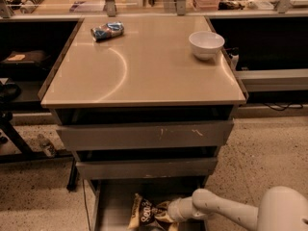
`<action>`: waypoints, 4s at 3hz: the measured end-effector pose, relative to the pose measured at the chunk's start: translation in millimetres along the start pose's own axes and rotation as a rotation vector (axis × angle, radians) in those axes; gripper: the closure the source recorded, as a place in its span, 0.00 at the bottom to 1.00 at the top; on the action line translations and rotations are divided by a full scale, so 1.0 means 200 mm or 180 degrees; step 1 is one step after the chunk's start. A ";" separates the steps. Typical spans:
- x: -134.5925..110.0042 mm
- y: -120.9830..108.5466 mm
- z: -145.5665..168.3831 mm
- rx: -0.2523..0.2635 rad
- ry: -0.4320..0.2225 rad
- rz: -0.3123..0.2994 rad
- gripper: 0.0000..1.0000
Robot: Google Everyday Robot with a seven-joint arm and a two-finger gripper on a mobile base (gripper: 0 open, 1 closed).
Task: Pick brown chip bag from bottom drawer and place on counter
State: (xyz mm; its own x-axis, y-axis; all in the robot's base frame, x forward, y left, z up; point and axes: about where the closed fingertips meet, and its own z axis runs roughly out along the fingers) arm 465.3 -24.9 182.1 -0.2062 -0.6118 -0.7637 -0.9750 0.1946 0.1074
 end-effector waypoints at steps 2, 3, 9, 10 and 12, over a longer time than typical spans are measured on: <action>-0.21 -0.02 -0.40 -0.0046 -0.0076 0.0007 1.00; -0.33 -0.07 -0.65 0.0019 -0.0065 -0.0098 1.00; -1.27 0.32 -1.93 0.0624 -0.0193 -0.1719 1.00; -1.54 0.42 -2.24 0.0975 -0.0044 -0.2052 1.00; -1.66 0.42 -2.28 0.0996 -0.0124 -0.2298 1.00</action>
Offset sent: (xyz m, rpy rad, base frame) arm 0.0115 -0.0672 0.1355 0.0524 -0.0052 0.0099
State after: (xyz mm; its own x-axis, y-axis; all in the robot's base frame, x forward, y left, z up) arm 413.6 -153.7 735.1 0.4781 -0.6427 -0.5986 -0.7968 -0.0305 -0.6035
